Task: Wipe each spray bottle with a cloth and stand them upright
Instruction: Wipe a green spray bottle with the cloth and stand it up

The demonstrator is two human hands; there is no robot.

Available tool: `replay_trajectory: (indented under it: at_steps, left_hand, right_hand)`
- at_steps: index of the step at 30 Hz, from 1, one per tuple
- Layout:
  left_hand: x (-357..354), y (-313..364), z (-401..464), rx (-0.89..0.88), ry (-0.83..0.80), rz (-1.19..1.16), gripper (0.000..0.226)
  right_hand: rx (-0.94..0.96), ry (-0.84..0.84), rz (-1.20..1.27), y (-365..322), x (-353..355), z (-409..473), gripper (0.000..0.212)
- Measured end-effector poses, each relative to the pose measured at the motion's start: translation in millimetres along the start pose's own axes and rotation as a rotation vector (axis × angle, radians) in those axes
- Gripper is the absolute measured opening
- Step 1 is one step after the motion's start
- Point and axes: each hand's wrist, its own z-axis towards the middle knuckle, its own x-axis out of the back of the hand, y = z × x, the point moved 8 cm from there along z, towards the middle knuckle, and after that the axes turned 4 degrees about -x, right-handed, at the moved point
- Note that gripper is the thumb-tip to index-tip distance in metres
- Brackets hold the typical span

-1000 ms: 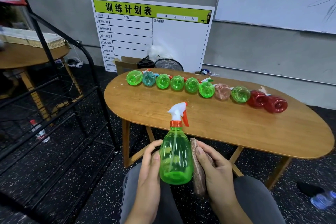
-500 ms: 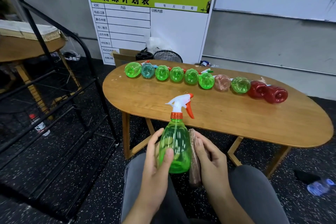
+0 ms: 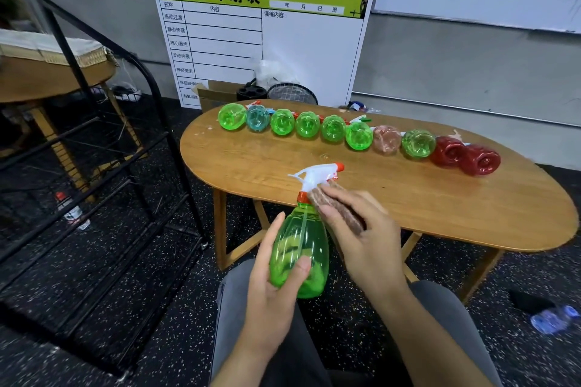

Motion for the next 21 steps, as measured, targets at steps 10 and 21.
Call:
replay_trajectory:
  at_steps: [10,21]
  left_hand:
    - [3.4,-3.1,2.2,0.016,0.007,0.006,0.064]
    - [-1.4,4.6,-0.2,0.019,-0.024,0.004,0.063]
  right_hand:
    - [0.182,-0.009,-0.405,-19.0,0.8,50.3,0.039]
    - [0.18,-0.05,-0.389,-27.1,-2.2,52.2,0.038]
